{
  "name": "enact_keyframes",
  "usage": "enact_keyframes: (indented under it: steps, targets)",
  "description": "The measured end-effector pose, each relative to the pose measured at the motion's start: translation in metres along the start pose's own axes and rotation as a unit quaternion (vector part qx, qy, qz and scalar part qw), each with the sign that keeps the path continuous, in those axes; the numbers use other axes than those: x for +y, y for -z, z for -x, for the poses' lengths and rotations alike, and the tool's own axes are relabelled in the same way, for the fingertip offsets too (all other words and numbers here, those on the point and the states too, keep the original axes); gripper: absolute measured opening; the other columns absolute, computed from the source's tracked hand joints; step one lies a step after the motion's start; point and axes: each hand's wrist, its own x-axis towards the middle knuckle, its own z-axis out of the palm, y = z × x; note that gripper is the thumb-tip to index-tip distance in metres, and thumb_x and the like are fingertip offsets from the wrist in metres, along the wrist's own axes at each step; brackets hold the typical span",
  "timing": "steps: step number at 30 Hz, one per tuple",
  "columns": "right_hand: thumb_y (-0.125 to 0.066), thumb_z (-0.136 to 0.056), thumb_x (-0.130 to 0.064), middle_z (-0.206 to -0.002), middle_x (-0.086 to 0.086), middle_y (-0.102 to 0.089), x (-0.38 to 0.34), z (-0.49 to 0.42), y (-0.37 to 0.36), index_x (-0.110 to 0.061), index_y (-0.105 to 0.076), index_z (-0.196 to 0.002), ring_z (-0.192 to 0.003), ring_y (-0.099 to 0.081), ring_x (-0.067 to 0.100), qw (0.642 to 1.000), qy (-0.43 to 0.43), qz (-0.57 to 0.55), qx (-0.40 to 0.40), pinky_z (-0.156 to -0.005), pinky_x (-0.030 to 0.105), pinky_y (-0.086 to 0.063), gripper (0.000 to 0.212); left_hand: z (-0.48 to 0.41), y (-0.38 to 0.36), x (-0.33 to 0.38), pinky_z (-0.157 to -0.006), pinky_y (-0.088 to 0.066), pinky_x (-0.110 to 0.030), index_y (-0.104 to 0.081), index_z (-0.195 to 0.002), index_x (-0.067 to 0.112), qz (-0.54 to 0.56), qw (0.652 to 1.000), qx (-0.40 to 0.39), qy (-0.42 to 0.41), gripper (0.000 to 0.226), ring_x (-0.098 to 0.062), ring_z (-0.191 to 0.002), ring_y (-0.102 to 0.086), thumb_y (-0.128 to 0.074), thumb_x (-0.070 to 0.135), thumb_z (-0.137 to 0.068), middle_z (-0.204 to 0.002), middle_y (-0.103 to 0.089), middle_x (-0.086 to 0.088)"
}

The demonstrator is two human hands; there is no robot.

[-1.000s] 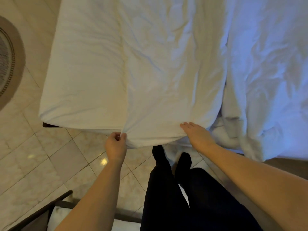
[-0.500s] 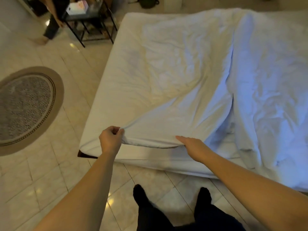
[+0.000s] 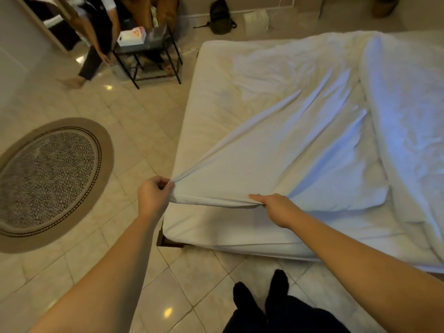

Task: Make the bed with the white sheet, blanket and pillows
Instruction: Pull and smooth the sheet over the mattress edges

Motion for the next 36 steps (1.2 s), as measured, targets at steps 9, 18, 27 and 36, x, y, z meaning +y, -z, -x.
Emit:
enact_keyframes:
  steps: [9, 18, 27, 36]
  targets:
    - [-0.029, -0.106, -0.001, -0.149, 0.019, -0.048, -0.079, -0.051, -0.039, -0.048, -0.032, -0.153, -0.116, -0.059, 0.039, 0.997, 0.023, 0.02, -0.066, -0.088, 0.04, -0.051, 0.068, -0.037, 0.046, -0.087, -0.06, -0.05, -0.025, -0.073, -0.086, 0.022, -0.023, 1.0, 0.011, 0.018, 0.009, -0.011, -0.073, -0.065, -0.069, 0.018, -0.093, -0.078, -0.069, 0.006]
    - [-0.026, -0.096, 0.016, -0.166, 0.004, -0.026, -0.169, -0.111, -0.113, -0.041, -0.024, -0.158, -0.146, -0.036, 0.03, 0.995, -0.037, 0.01, -0.087, -0.115, 0.043, -0.036, 0.084, -0.129, 0.08, -0.2, -0.059, -0.048, -0.027, -0.073, -0.077, 0.021, -0.022, 0.994, -0.087, 0.057, 0.012, -0.018, -0.072, -0.067, -0.073, 0.016, -0.089, -0.074, -0.07, 0.002]
    - [-0.032, -0.099, 0.007, -0.168, 0.003, -0.02, -0.24, -0.159, -0.19, -0.037, -0.013, -0.161, -0.146, -0.035, 0.03, 0.985, -0.077, 0.032, -0.153, -0.116, 0.04, -0.033, 0.079, -0.171, 0.101, -0.312, -0.056, -0.046, -0.026, -0.071, -0.076, 0.021, -0.047, 0.985, -0.143, 0.089, 0.014, -0.016, -0.069, -0.066, -0.072, 0.016, -0.089, -0.072, -0.07, 0.002]
    - [-0.038, -0.105, -0.007, -0.166, 0.0, -0.025, -0.207, -0.204, -0.24, -0.035, -0.016, -0.161, -0.149, -0.029, 0.028, 0.969, -0.119, 0.003, -0.216, -0.117, 0.038, -0.032, 0.066, -0.19, 0.018, -0.352, -0.056, -0.042, -0.023, -0.068, -0.086, 0.014, -0.059, 0.974, -0.178, 0.129, 0.007, -0.027, -0.078, -0.067, -0.066, 0.008, -0.09, -0.077, -0.067, 0.002]
